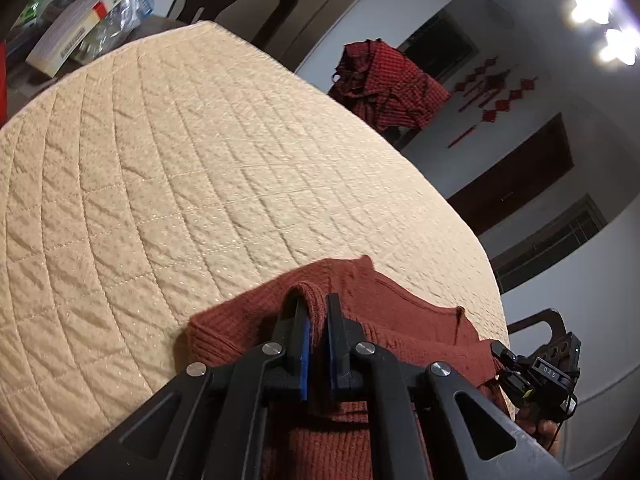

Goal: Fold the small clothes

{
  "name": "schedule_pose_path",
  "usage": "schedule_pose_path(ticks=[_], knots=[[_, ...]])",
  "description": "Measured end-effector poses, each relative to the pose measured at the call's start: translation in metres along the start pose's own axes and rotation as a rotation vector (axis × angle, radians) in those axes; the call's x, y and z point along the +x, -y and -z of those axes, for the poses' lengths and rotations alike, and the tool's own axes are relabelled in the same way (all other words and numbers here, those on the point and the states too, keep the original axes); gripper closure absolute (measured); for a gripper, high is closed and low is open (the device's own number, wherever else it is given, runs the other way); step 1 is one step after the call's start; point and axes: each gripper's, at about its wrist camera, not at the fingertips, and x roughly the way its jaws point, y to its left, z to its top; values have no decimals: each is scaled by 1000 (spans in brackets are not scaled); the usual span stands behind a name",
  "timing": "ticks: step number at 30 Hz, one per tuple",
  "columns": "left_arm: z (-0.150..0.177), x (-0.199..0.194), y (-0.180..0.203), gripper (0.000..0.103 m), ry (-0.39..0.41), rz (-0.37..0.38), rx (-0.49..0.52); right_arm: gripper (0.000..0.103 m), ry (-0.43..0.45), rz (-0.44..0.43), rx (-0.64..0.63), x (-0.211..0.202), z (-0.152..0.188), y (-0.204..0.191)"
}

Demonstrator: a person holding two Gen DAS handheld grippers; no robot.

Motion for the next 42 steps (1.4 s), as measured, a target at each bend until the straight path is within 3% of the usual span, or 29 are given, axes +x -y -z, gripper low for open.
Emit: schedule_pose_path(ticks=[3,5,6,7,11,14,22,27,29,33,37,42], knots=[[-3,3,-5,90,-14,7,-30,88,-16,-19,51,5,-3,6],[-3,-1,-3,76,2,22,-33,77,7,-39,62,0,-4,5],[-4,-7,-3,59,29,20,-32,73,27,-56,64,-5,-4,5],[-6,-12,-3,51,64,16,-36,63,45,-72,66,-7,-5,4],[-10,-32,-3,50,134,19,-39,59,94,-98,43,-22,-6,-1],[-1,-45,4,50,159,0,31,59,125,-90,-36,-34,1,-11],[48,-65,17,51,115,-39,228,60,122,29,-242,-58,52,-26],[75,-64,15,51,79,-100,315,74,84,150,-302,-62,82,-9],[82,-52,8,52,21,-163,313,98,85,241,-311,-59,85,-1],[79,-62,10,53,48,-189,318,97,106,288,-300,-69,85,3],[87,-77,18,53,63,-184,342,97,133,334,-370,-78,95,-14],[100,-88,56,53,101,-156,429,96,125,303,-468,-71,106,-47]])
